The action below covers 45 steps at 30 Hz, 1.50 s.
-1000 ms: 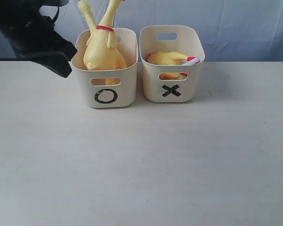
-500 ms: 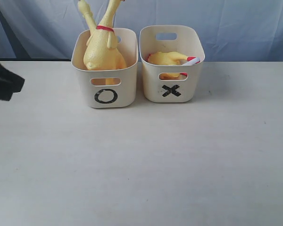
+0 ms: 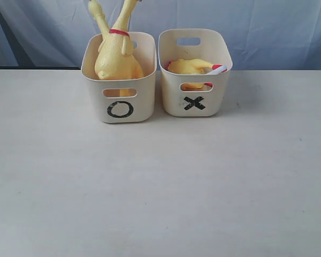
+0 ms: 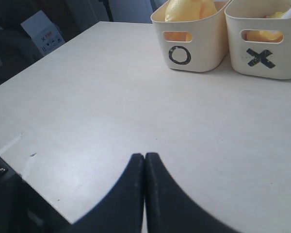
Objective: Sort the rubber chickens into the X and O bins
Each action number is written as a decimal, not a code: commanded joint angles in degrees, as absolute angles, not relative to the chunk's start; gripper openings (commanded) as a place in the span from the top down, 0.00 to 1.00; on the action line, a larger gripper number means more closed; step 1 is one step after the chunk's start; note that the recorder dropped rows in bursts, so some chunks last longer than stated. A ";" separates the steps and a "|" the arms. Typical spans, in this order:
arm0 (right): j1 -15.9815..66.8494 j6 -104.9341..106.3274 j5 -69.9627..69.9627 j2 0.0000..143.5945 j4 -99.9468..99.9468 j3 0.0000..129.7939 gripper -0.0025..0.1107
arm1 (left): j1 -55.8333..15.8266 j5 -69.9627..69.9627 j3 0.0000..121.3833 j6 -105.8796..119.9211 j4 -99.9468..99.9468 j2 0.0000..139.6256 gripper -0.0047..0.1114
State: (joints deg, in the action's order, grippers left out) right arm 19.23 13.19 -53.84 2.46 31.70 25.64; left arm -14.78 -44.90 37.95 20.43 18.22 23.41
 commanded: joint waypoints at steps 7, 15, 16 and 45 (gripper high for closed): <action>19.08 13.33 -53.56 0.19 31.67 25.43 0.99 | -14.97 -29.31 30.44 20.08 17.93 11.69 0.96; 10.31 13.33 -53.66 0.00 31.65 25.43 0.99 | -14.97 -18.89 26.09 20.08 17.33 11.69 0.96; 9.67 13.33 -53.66 0.00 31.65 25.43 0.99 | -14.97 -17.26 25.60 20.08 17.33 11.69 0.96; 8.59 13.24 -53.66 0.00 31.71 25.43 0.99 | -2.22 -12.98 20.18 20.08 16.42 0.00 0.96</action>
State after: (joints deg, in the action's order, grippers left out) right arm 8.81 13.09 -53.84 0.27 31.70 25.64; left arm -3.13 -13.12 20.48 20.43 16.57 1.42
